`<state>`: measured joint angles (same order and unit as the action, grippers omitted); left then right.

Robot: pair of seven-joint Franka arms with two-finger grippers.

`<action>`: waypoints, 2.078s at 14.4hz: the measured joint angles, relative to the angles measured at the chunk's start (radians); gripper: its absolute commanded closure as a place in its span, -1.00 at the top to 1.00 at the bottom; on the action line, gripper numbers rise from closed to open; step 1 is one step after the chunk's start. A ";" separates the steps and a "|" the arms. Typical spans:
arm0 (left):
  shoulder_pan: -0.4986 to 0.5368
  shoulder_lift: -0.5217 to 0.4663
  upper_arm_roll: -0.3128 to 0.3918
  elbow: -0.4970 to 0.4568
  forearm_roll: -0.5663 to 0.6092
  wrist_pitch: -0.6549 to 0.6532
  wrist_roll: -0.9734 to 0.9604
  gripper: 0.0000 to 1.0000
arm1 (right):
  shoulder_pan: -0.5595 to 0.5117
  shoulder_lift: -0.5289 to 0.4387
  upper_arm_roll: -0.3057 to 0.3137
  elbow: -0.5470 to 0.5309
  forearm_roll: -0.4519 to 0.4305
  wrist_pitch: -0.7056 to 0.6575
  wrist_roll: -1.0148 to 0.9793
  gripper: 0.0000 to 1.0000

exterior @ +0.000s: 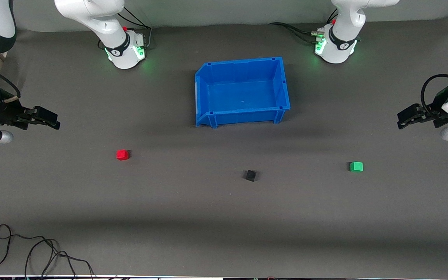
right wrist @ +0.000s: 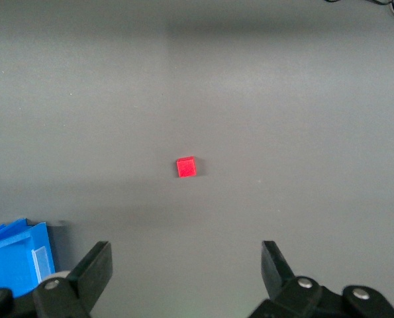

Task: Attach green and red cubes to black cube
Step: 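Reach the right gripper to the red cube while the left gripper reaches the green cube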

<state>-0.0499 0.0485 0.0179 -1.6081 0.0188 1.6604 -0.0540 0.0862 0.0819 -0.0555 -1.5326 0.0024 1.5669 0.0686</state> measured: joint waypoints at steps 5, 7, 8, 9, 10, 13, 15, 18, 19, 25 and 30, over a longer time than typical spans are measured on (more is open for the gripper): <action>0.001 0.000 0.002 0.000 0.000 0.000 0.000 0.99 | 0.002 0.000 0.001 0.000 0.000 0.000 0.000 0.99; 0.003 0.001 0.004 -0.002 0.000 -0.001 0.000 1.00 | 0.003 0.000 0.001 0.000 0.000 0.000 0.000 0.99; 0.004 0.004 0.005 -0.006 0.000 -0.001 -0.001 0.99 | 0.003 0.000 0.001 0.000 0.000 0.000 0.000 0.99; 0.005 0.009 0.007 -0.010 0.001 -0.002 -0.008 0.99 | 0.003 0.000 0.001 -0.001 0.000 0.000 0.000 0.99; 0.009 0.017 0.010 -0.012 0.002 -0.002 -0.039 0.99 | 0.003 0.000 0.001 -0.004 0.000 0.000 0.000 0.99; 0.038 0.060 0.014 -0.019 0.002 0.002 -0.174 1.00 | 0.003 0.000 0.001 -0.041 0.000 0.027 0.000 0.99; 0.055 0.101 0.015 -0.022 0.002 0.005 -0.231 0.99 | 0.004 0.002 0.001 -0.096 0.000 0.091 0.000 0.99; 0.079 0.162 0.016 -0.060 0.003 0.083 -0.319 0.99 | 0.006 0.007 0.002 -0.220 0.000 0.229 0.000 0.99; 0.083 0.175 0.016 -0.090 0.003 0.139 -0.358 0.99 | 0.006 0.010 0.002 -0.265 0.000 0.275 0.000 0.99; 0.087 0.314 0.002 -0.223 0.000 0.388 -0.895 0.98 | 0.009 0.067 0.008 -0.483 0.003 0.547 0.001 0.99; 0.070 0.465 -0.005 -0.232 -0.025 0.544 -1.201 0.89 | 0.034 0.212 0.011 -0.513 0.018 0.658 0.001 0.99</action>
<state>0.0204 0.5140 0.0127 -1.8397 -0.0061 2.2047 -1.2550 0.1198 0.2935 -0.0449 -2.0456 0.0204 2.2253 0.0694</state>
